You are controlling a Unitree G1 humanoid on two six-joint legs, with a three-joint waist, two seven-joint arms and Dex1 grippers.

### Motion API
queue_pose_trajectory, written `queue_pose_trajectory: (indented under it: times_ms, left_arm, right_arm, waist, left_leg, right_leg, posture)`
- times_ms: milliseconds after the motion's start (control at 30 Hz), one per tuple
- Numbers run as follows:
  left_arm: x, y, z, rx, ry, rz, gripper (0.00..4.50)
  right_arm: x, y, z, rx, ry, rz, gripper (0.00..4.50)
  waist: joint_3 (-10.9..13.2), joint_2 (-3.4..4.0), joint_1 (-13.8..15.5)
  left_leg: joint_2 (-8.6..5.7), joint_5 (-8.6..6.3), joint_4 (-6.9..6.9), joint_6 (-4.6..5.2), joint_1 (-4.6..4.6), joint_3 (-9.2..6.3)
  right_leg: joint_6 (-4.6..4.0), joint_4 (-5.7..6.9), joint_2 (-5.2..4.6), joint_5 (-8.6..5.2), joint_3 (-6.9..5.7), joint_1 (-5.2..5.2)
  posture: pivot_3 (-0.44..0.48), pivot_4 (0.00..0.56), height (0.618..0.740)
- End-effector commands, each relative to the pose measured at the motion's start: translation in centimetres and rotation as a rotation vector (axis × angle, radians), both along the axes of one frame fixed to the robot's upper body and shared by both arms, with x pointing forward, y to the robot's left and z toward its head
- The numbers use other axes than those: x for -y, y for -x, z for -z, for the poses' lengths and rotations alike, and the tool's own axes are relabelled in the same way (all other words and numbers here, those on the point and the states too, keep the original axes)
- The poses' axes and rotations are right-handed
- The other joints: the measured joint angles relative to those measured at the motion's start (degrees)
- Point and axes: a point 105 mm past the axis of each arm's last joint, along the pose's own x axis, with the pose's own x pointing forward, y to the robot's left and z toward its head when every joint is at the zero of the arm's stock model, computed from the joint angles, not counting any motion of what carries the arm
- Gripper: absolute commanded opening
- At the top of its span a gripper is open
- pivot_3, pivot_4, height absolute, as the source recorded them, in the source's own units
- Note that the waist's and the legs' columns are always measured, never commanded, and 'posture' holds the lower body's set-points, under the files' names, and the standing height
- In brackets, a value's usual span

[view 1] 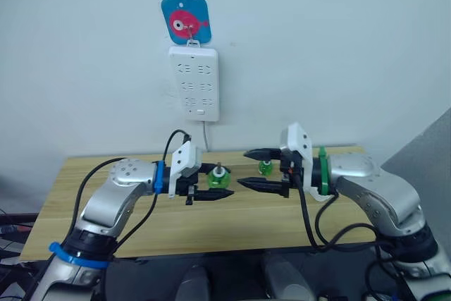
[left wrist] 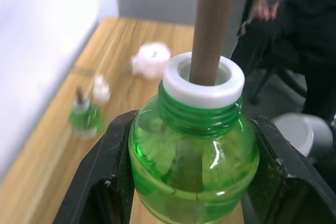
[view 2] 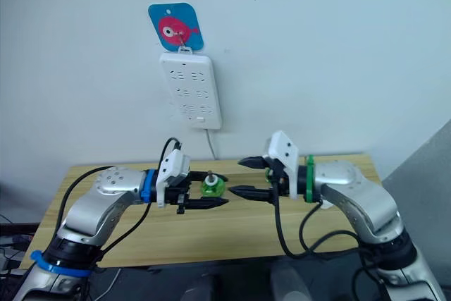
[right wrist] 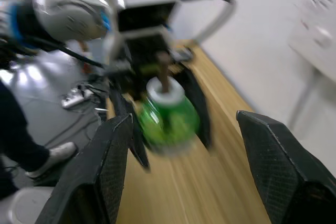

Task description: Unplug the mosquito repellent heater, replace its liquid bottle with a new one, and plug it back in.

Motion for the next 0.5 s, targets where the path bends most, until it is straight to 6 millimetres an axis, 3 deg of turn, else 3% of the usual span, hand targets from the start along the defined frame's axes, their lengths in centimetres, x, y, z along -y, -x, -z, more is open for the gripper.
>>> queue_pose_trajectory:
  times_ms: [33, 500]
  left_arm:
    - [0.4, 0.3, -0.8, 0.029, 0.015, 0.041, 2.30]
    - [0.8, 0.3, -0.8, 0.041, 0.025, 0.062, 2.30]
  right_arm:
    - [-0.7, 0.6, -0.1, -0.010, -0.001, -0.057, 3.30]
    - [-2.2, 0.2, 0.1, -0.031, -0.018, -0.090, 3.30]
  waist:
    - [-0.3, -0.13, -0.3]
    - [-1.0, -0.12, -1.7]
  left_leg:
    - [0.01, 0.00, -0.02, 0.00, 0.00, -0.02]
    - [0.01, 0.00, 0.01, 0.00, 0.02, -0.02]
  right_leg:
    - [-0.11, 0.00, 0.00, 0.06, -0.03, 0.00]
    - [-0.20, 0.03, 0.00, 0.12, -0.03, 0.01]
  posture:
    - [-0.195, 0.071, 0.733]
    - [-0.184, 0.057, 0.733]
